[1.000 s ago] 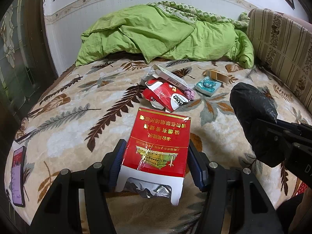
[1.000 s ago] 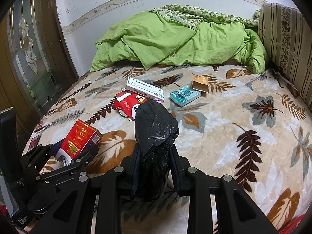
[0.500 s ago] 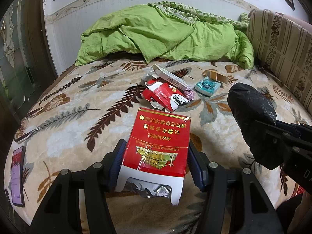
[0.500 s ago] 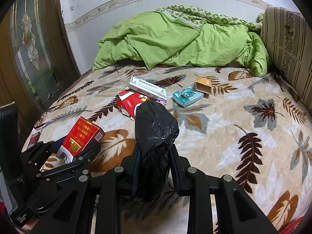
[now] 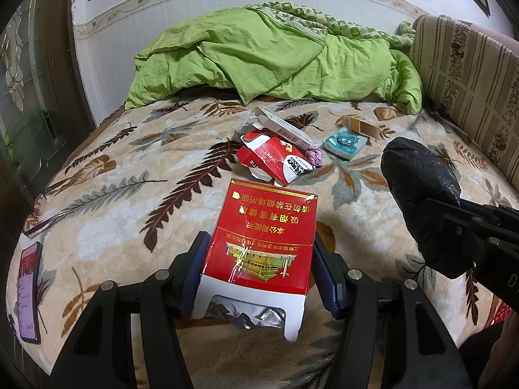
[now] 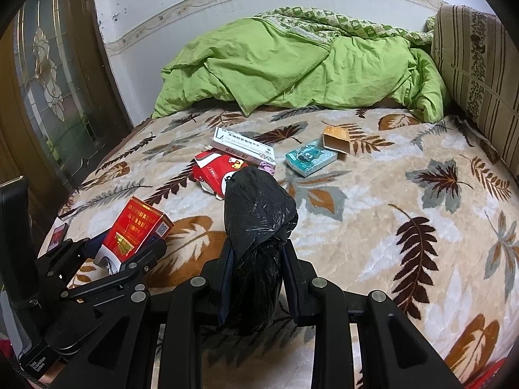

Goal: Collect trash

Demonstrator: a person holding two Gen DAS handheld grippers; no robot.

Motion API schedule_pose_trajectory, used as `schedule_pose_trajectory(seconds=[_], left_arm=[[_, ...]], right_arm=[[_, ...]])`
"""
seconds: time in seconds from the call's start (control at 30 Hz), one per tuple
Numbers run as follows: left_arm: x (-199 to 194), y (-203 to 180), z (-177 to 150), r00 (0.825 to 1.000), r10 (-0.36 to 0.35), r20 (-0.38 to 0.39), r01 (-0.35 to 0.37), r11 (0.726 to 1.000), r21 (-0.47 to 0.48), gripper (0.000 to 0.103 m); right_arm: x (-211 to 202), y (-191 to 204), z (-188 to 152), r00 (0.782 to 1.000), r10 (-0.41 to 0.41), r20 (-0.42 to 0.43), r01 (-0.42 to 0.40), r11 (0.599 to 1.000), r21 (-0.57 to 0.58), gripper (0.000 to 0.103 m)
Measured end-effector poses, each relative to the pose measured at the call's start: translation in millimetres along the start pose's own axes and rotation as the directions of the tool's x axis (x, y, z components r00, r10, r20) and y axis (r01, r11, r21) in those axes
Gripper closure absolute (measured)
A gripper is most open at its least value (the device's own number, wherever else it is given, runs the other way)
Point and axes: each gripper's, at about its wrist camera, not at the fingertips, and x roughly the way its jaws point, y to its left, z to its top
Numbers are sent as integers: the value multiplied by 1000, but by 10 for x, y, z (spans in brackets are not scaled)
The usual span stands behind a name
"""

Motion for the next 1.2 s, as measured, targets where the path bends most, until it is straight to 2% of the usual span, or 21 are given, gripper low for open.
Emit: schedule_pose_trajectory(seconds=[0.17, 0.37, 0.63, 0.83, 0.97, 1.03, 1.1, 1.2], left_arm=[[-2, 0, 1, 1000, -4, 1, 4, 1000, -3, 44], [-75, -24, 37, 998, -53, 15, 53, 999, -7, 44], [-295, -207, 16, 985, -168, 32, 167, 985, 32, 44], [-517, -490, 44, 967, -254, 27, 250, 964, 86, 44], [-723, -826, 75, 941, -337, 18, 330, 930, 161, 44], [-817, -1045, 83, 919, -395, -6, 388, 900, 198, 44], [-909, -1311, 79, 890, -454, -39, 450, 861, 239, 44], [-1032, -1741, 53, 834, -542, -108, 548, 788, 281, 44]], right_arm=[[-5, -14, 1, 1000, 3, 1, -3, 1000, 10, 74], [-64, -34, -4, 1000, 8, 12, -8, 999, 33, 74], [-354, -150, -130, 998, 54, 14, -55, 992, 114, 74], [-752, -447, -260, 999, 35, 23, -39, 982, 182, 74], [-1207, -824, -443, 999, -19, 35, 10, 968, 249, 74], [-1424, -1015, -561, 998, -58, 36, 45, 957, 288, 74], [-1675, -1248, -712, 993, -110, 36, 91, 935, 343, 74], [-2012, -1562, -938, 985, -172, 24, 146, 892, 428, 74]])
